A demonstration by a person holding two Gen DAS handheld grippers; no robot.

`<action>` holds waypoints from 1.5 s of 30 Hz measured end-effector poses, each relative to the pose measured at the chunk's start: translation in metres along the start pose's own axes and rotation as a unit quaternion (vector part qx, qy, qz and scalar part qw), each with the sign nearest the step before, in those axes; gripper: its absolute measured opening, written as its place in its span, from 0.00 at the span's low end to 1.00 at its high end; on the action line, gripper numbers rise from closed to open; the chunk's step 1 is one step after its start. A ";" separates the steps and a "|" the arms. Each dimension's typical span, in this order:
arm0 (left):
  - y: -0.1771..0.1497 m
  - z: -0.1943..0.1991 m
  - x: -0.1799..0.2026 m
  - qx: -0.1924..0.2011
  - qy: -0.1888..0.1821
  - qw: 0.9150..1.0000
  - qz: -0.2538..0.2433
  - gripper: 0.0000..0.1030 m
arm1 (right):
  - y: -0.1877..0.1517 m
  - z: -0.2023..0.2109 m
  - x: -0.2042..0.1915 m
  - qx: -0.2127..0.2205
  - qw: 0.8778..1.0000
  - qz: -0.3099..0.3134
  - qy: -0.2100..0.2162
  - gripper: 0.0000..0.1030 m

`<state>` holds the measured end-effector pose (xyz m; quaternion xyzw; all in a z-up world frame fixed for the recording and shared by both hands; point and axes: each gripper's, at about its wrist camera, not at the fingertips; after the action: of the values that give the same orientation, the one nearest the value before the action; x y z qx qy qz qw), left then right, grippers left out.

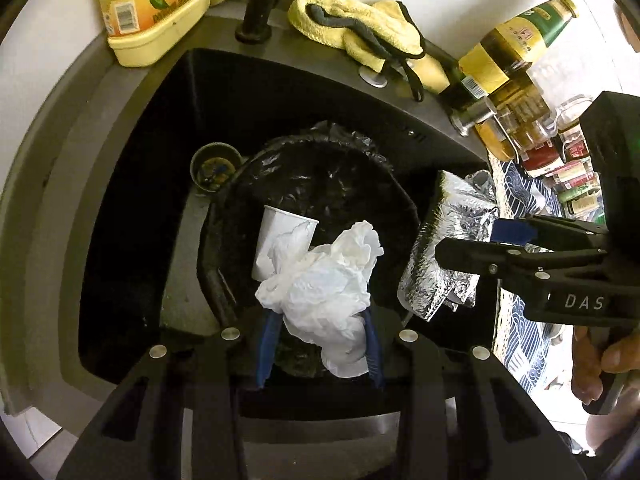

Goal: Collect trash
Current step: 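Open both tools to drop the tissue and foil into the bag, then move both open tools back over the table toward the remaining trash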

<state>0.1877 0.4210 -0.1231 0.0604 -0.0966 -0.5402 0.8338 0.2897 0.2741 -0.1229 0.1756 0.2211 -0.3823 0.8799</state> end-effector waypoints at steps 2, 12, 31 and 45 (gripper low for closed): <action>0.002 -0.002 -0.001 -0.003 0.000 1.000 0.002 0.38 | 0.003 0.000 0.002 0.004 1.000 -0.007 0.002 0.60; 0.001 -0.007 -0.006 -0.014 0.008 1.000 0.017 0.61 | -0.003 0.007 0.014 0.016 0.999 -0.043 0.010 0.80; -0.021 0.023 0.007 0.015 0.013 1.000 0.011 0.61 | -0.044 0.037 0.002 0.044 0.998 -0.042 0.027 0.80; -0.051 0.040 0.067 0.024 0.008 0.998 -0.058 0.61 | -0.125 0.075 0.051 0.075 0.990 -0.119 0.021 0.80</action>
<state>0.1593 0.3393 -0.0881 0.0902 -0.0989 -0.5851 0.7999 0.2463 0.1268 -0.1043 0.2218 0.2297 -0.4956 0.8077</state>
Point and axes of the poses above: each gripper's, at about its wrist camera, not at the fingertips, and z roughly against the way its jaws point, x to its right, y to its top, and after that the axes turned 14 degrees about y, right-handed
